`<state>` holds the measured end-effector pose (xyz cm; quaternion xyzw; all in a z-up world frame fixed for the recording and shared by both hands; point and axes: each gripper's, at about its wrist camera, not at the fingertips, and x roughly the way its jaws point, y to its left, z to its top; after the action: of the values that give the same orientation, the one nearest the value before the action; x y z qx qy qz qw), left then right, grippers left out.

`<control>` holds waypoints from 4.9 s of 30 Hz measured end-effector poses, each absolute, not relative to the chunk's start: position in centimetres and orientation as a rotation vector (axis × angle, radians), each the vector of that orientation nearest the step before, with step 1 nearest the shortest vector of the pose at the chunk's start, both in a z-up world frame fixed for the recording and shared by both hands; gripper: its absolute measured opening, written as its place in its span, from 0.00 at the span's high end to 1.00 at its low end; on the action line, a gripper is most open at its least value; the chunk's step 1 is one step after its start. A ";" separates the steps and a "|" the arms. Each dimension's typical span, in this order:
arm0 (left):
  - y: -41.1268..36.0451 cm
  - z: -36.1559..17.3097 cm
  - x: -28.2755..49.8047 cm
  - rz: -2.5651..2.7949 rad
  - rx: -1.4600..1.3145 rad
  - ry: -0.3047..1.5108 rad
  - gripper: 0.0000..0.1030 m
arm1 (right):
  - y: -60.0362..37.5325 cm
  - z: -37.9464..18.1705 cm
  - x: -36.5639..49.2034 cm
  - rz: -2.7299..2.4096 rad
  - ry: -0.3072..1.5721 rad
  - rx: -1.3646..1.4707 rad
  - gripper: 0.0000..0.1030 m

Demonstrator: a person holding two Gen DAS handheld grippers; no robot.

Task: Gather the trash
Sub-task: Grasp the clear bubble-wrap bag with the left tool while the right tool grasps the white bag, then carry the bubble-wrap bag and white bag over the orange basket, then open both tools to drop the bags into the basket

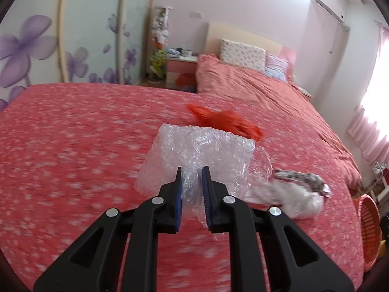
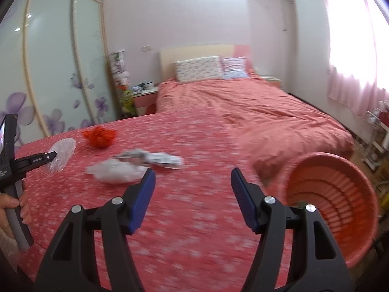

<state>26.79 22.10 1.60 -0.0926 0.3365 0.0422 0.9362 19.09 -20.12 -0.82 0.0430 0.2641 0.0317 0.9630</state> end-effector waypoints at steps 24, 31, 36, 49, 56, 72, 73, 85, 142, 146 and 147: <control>28.2 1.0 23.9 0.126 -0.239 0.665 0.85 | -6.5 -6.4 29.7 0.188 0.811 -0.042 0.64; 26.8 1.0 23.4 0.111 -0.237 0.672 0.85 | -8.6 -5.5 26.9 0.220 0.789 -0.005 0.78; 25.3 1.8 23.0 0.085 -0.222 0.658 0.85 | -10.9 -3.9 24.3 0.226 0.745 0.038 0.78; 19.8 4.2 21.9 -0.035 -0.188 0.628 0.85 | -18.0 0.8 18.6 0.109 0.605 0.119 0.78; 16.0 5.5 20.9 -0.119 -0.150 0.605 0.85 | -21.1 2.5 16.0 0.046 0.530 0.141 0.78; 7.9 6.0 20.6 -0.267 -0.085 0.605 0.85 | -27.9 3.1 12.3 -0.079 0.467 0.186 0.78; 7.3 6.0 20.4 -0.273 -0.083 0.607 0.85 | -28.3 3.0 12.3 -0.085 0.466 0.190 0.78; 1.6 5.6 20.2 -0.393 -0.061 0.622 0.85 | -33.5 2.2 10.0 -0.215 0.425 0.219 0.77; -18.4 -0.2 20.2 -0.689 0.027 0.795 0.80 | -45.3 -2.8 10.6 -0.418 0.398 0.424 0.70; -17.8 -0.8 20.4 -0.673 0.021 0.821 0.61 | -45.7 -3.4 11.1 -0.408 0.422 0.433 0.62; -17.6 -0.9 20.5 -0.666 0.022 0.823 0.60 | -45.7 -3.5 11.1 -0.407 0.425 0.435 0.61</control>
<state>20.48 -17.61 -0.91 0.0103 0.3924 -0.3174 0.8632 11.13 -45.70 -3.53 0.2129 0.2080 -0.1991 0.9337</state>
